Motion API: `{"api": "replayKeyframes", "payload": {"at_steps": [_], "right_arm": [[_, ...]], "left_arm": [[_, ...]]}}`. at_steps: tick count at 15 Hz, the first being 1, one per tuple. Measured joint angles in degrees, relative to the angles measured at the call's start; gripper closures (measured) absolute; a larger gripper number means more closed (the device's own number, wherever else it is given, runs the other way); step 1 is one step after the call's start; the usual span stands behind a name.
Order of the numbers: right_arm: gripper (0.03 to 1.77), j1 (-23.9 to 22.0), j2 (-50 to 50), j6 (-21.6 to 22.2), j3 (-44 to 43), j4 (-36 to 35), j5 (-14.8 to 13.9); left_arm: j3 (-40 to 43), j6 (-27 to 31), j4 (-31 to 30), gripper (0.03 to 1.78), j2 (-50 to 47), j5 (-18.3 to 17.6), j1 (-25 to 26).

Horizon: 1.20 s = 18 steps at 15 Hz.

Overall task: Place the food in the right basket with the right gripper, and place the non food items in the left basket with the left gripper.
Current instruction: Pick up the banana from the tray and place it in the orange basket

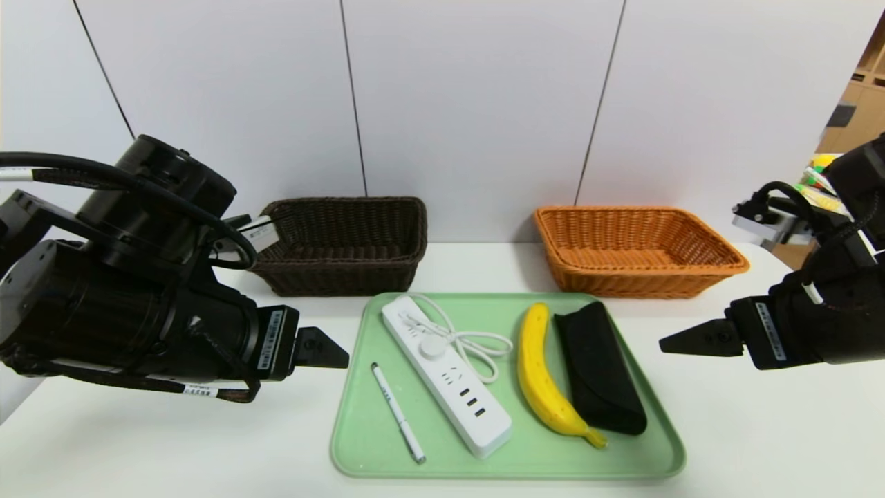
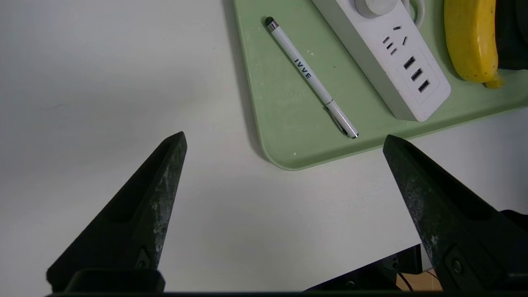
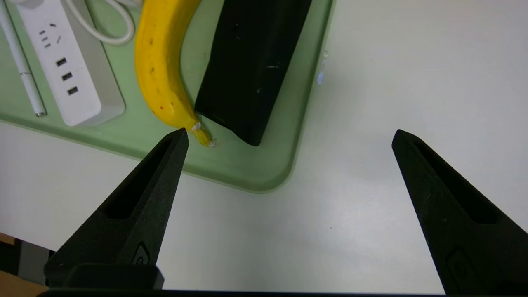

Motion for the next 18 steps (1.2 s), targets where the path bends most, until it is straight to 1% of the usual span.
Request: {"api": "replayKeyframes", "payload": {"at_steps": [3,8,11,13,16,18], "right_arm": [[0.09,4.41,3.28,3.41,-5.19,2.56,-0.63],[0.09,11.61,11.91,10.53,-14.14,5.23,-4.55],[0.09,15.14,17.88,15.35,-19.85,6.97,-5.23],[0.09,16.37,21.44,16.37,-21.98,7.28,-6.19],[0.09,17.92,26.64,16.62,-24.26,7.30,-8.61],[0.09,18.60,29.79,16.76,-25.70,7.30,-9.30]], "left_arm": [[0.27,0.35,0.39,0.12,-0.79,0.20,0.00],[0.22,1.77,2.54,0.12,-2.28,0.37,0.00],[0.27,1.77,2.56,0.12,-2.73,0.39,0.00],[0.49,1.79,2.57,0.12,-2.97,0.37,0.00],[0.83,1.82,2.49,0.12,-3.17,0.37,0.00],[0.88,1.79,2.49,0.12,-3.17,0.37,0.00]]}}
